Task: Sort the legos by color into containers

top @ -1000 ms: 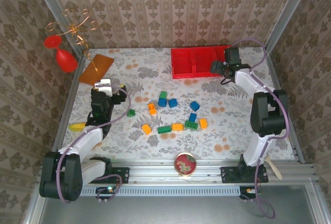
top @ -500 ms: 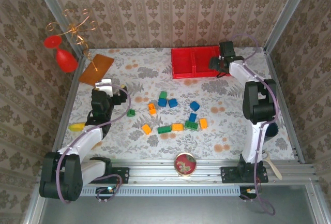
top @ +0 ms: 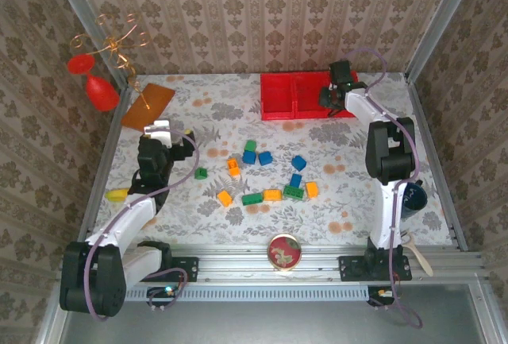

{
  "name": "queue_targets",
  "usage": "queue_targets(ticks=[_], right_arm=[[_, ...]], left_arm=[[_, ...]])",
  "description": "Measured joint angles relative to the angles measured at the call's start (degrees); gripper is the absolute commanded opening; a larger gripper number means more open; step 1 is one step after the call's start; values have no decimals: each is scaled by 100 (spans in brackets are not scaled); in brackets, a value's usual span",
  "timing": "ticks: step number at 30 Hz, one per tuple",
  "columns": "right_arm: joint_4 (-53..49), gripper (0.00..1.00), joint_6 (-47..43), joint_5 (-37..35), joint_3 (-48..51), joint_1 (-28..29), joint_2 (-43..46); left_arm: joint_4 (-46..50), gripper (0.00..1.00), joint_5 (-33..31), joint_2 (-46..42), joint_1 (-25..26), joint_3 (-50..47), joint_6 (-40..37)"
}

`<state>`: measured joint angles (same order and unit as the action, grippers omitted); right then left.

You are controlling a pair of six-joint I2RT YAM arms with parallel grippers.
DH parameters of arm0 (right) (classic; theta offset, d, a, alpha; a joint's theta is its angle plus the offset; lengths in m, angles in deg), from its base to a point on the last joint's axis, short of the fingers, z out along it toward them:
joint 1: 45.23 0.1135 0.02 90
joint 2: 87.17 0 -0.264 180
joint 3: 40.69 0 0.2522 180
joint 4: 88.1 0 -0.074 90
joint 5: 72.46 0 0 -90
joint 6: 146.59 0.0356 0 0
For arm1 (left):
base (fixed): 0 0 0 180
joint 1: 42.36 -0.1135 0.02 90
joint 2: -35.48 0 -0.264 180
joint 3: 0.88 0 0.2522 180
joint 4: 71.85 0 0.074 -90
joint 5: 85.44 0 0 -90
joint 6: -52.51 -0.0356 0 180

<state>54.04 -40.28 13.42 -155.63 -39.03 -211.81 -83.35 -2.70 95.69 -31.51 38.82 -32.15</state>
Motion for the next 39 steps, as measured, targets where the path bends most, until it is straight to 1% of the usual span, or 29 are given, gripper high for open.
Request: queue_targets(ticks=[5,9,11,18,26,39], right_arm=[[11,28,26,-96,129,254,20],[72,21,94,-284,369,466,177],[79,19,151,-356,474,564,254],[116,18,374,-584,695,887,400],[131,18,669,-664,960,1290,586],[35,20,695,-625,802,1698,498]], left_arm=[[2,100,9,-39,0,22,31],[2,100,42,-39,0,39,31],[2,100,52,-39,0,39,31],[2,100,63,-39,0,39,44],[-2,100,63,-39,0,39,74],[-2,100,61,-39,0,35,76]])
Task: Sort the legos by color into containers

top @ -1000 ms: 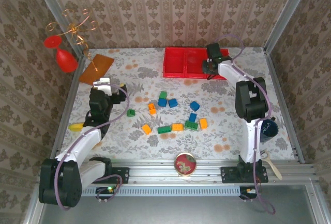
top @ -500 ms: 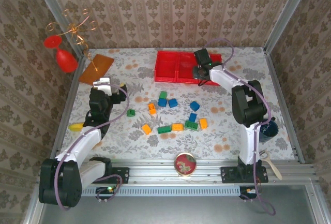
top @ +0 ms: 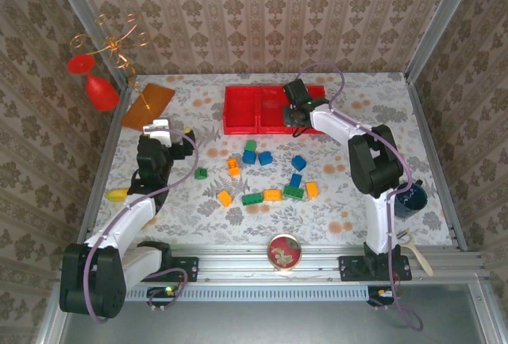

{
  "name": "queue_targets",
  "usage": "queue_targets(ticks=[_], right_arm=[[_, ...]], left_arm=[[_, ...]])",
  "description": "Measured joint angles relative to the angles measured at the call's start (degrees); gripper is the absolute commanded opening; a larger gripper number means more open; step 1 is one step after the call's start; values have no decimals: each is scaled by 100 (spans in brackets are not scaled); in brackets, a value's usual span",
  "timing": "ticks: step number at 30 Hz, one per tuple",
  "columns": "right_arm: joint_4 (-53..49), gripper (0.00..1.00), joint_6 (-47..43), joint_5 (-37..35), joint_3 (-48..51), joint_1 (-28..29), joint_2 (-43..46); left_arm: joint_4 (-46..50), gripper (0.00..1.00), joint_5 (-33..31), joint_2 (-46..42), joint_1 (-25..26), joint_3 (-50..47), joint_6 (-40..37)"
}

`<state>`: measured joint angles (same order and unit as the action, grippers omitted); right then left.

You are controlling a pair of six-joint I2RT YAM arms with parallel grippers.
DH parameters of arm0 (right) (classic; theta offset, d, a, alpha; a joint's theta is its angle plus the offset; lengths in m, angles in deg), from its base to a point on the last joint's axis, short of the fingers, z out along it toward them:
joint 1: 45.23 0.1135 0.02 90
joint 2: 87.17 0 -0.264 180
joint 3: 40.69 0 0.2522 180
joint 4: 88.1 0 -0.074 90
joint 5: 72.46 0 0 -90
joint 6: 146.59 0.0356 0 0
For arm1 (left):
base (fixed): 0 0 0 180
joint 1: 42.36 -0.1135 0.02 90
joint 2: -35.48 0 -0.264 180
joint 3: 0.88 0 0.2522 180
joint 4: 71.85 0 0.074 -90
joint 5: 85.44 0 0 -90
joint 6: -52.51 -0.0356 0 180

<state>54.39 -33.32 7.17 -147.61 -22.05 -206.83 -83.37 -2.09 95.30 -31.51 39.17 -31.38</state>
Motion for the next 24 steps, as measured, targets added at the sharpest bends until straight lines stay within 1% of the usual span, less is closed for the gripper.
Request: queue_targets(ticks=[5,14,17,20,24], right_arm=[[-72,21,87,33,-131,63,-74],[-151,28,188,55,-229,76,-127],[-229,32,208,70,-304,79,-162],[-323,39,195,72,-365,83,-173],[-490,49,127,37,-470,101,-170]], left_arm=[[0,100,0,0,0,0,2],[0,100,-4,0,0,0,35],[0,100,-7,0,0,0,39],[59,100,-9,-11,-2,2,42],[385,100,42,-85,-55,50,66]])
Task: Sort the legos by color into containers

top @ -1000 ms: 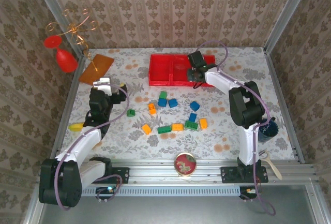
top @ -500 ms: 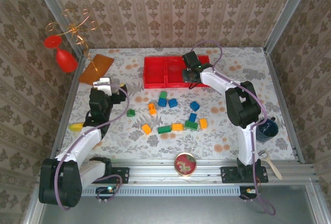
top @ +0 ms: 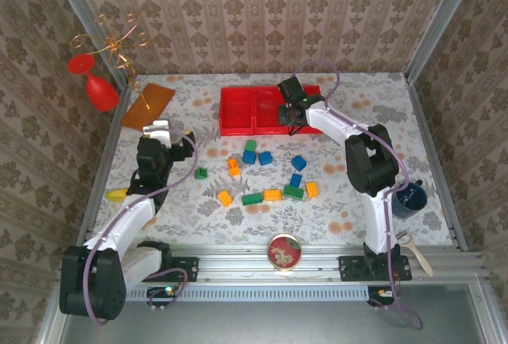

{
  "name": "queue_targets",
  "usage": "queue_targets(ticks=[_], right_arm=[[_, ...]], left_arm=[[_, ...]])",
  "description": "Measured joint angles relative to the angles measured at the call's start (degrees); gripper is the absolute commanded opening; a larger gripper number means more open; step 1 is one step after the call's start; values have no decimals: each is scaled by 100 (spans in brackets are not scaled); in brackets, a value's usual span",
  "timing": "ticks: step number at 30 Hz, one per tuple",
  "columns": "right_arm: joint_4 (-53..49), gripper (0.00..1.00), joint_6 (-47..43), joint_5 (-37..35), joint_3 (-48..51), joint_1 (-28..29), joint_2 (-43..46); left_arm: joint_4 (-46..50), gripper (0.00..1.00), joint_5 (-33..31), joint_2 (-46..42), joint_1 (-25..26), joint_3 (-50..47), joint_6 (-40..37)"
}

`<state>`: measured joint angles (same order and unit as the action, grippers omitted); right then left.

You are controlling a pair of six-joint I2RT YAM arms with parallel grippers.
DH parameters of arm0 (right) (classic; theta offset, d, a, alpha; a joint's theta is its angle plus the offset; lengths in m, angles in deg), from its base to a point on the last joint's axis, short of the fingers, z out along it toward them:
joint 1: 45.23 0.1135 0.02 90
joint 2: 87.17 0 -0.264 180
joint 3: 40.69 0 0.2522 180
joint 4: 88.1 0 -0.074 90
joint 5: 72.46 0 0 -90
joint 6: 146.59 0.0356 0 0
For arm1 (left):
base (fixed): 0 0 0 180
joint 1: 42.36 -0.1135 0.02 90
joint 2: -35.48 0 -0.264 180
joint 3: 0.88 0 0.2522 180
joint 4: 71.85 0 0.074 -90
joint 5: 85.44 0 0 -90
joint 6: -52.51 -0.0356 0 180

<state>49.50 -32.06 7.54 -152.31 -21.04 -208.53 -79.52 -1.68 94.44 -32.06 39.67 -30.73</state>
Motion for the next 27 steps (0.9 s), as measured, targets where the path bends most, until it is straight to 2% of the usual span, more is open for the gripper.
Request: queue_targets(ticks=[8,12,18,27], right_arm=[[-280,63,-179,-210,-17,9,114],[-286,69,-208,-293,295,9,616],[-223,75,-142,-391,1231,9,1692],[-153,80,378,-485,3300,52,3213]], left_arm=[[704,100,223,-293,-306,236,304],[1250,100,192,-409,-420,409,625],[1832,100,166,-566,-483,518,920],[2951,100,48,-461,-470,693,1283]])
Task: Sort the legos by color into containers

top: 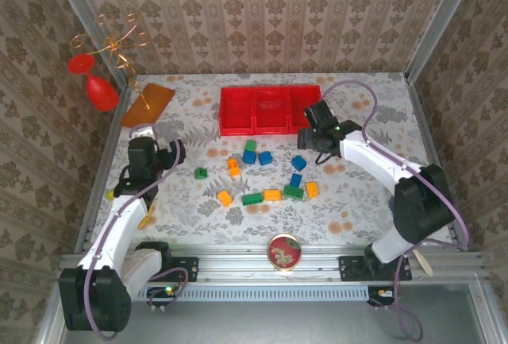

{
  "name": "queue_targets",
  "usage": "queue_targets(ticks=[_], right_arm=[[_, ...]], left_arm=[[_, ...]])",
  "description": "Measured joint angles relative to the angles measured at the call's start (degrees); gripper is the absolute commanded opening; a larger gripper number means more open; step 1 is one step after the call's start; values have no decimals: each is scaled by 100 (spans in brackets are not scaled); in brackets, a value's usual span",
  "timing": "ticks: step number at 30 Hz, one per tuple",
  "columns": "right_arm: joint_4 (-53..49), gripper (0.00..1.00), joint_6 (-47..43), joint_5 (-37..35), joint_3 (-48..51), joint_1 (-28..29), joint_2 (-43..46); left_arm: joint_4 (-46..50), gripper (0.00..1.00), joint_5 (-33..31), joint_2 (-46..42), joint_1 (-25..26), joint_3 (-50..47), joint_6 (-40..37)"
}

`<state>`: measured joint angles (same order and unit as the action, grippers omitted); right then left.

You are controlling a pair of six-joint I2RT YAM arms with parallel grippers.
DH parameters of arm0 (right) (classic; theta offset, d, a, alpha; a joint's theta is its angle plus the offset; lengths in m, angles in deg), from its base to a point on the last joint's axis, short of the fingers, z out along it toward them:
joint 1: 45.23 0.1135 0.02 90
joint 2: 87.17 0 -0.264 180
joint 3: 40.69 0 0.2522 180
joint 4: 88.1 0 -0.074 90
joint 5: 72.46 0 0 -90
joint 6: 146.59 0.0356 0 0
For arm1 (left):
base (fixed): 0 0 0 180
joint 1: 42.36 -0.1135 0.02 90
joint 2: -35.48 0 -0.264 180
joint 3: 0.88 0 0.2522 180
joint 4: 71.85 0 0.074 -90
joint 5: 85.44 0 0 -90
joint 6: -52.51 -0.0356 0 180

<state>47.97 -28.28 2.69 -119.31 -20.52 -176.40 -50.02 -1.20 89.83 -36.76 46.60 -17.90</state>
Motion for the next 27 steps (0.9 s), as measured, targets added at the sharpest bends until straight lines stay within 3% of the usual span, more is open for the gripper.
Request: queue_targets(ticks=[8,16,27], right_arm=[[-28,85,538,2,1300,70,1008],[-17,100,837,-4,1720,70,1792],[-22,100,964,-146,1864,70,1923]], left_arm=[[669,100,11,870,669,197,146],[758,94,-4,1792,1196,450,173],[780,82,107,2918,1412,767,186]])
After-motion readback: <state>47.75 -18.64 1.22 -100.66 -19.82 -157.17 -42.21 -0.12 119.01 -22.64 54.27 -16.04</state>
